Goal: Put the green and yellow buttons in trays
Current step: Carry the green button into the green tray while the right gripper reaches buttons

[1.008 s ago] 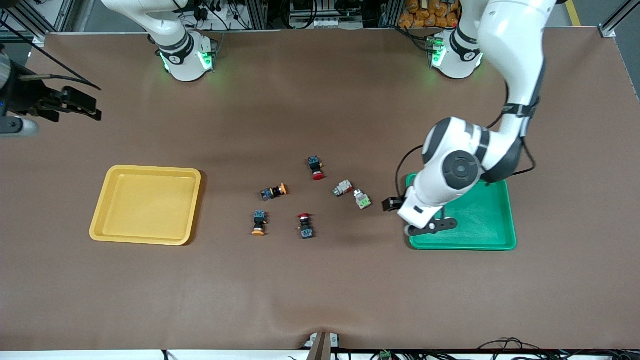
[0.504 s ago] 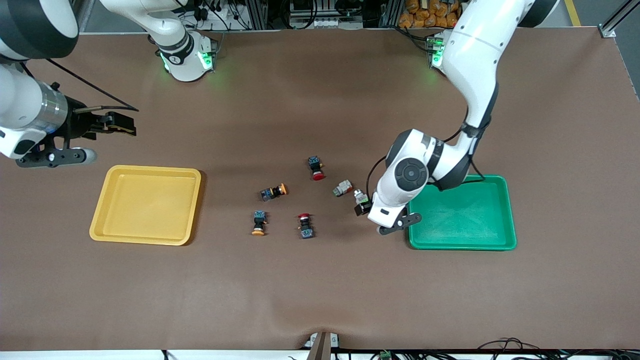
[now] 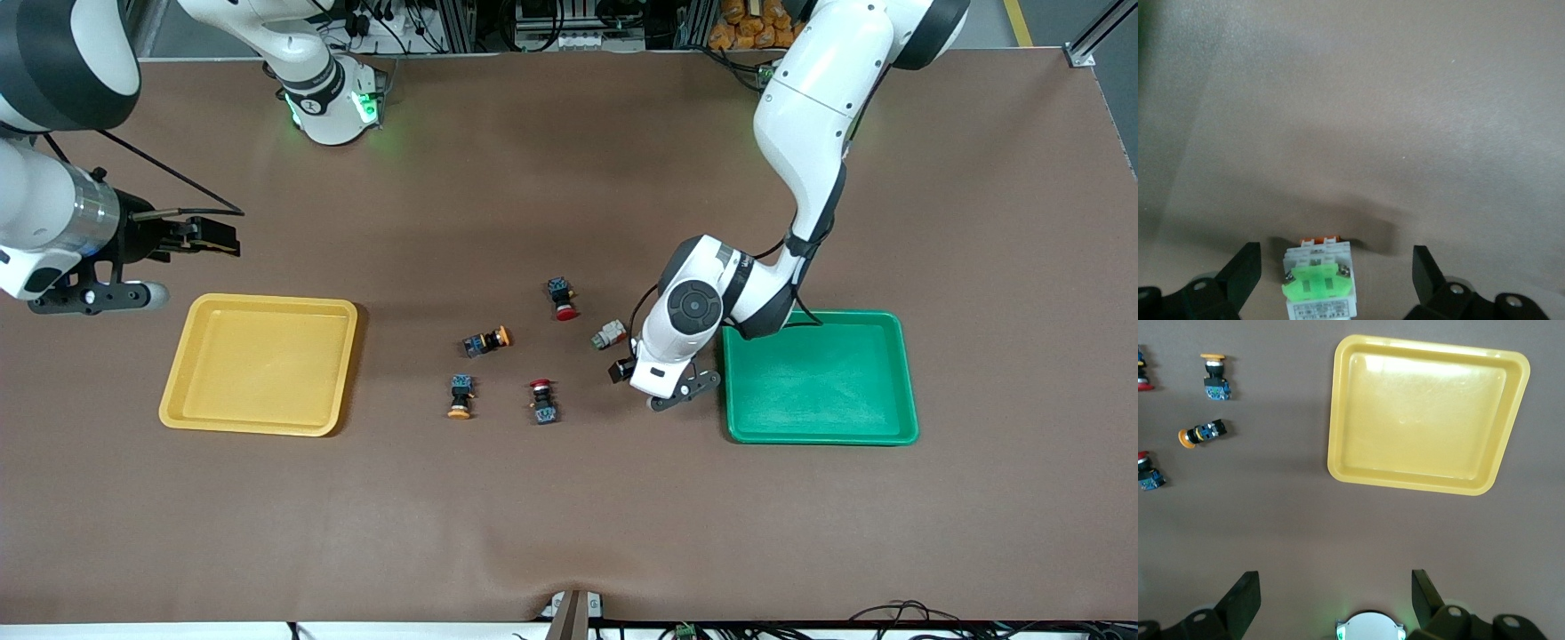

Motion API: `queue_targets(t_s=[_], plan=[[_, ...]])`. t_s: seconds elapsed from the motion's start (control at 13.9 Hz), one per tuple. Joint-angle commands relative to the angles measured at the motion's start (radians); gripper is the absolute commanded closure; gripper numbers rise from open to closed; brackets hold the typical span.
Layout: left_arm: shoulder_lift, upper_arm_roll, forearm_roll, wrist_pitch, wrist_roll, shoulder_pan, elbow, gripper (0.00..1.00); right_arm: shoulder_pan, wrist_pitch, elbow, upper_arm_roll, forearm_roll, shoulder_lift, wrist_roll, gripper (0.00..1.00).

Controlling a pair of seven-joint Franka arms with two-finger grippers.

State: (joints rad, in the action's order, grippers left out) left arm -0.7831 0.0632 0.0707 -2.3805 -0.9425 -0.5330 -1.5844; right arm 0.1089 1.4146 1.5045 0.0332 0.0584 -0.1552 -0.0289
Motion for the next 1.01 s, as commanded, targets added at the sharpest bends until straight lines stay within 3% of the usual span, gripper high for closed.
queue_targets(t_s=[0.0,0.07,0.14,0.29,0.58,0.79,0.94], plan=[[0.013,-0.008,0.018,-0.006,-0.013,-0.013,-0.028,0.29,-0.029,0.023,-0.020,-0.007,0.006,-0.017,0.001,0.00],[0.015,-0.008,0.018,-0.002,-0.004,-0.015,-0.028,0.75,-0.023,0.021,-0.018,-0.007,0.006,-0.017,-0.005,0.00],[0.016,-0.008,0.018,0.000,-0.009,-0.012,-0.028,1.00,-0.014,0.024,-0.018,-0.010,0.006,-0.018,-0.005,0.00],[0.022,-0.009,0.018,0.010,0.004,0.002,-0.025,1.00,0.006,0.026,-0.017,-0.012,0.009,-0.027,-0.005,0.00],[0.076,-0.011,0.012,0.177,0.151,0.077,0.000,1.00,0.034,0.049,-0.009,-0.012,0.082,-0.067,0.004,0.00],[0.120,-0.016,0.006,0.253,0.269,0.135,0.001,1.00,0.063,0.063,-0.010,-0.012,0.087,-0.087,-0.003,0.00],[0.139,-0.016,0.004,0.279,0.345,0.180,-0.002,1.00,0.071,0.134,-0.010,-0.012,0.089,-0.128,-0.003,0.00]])
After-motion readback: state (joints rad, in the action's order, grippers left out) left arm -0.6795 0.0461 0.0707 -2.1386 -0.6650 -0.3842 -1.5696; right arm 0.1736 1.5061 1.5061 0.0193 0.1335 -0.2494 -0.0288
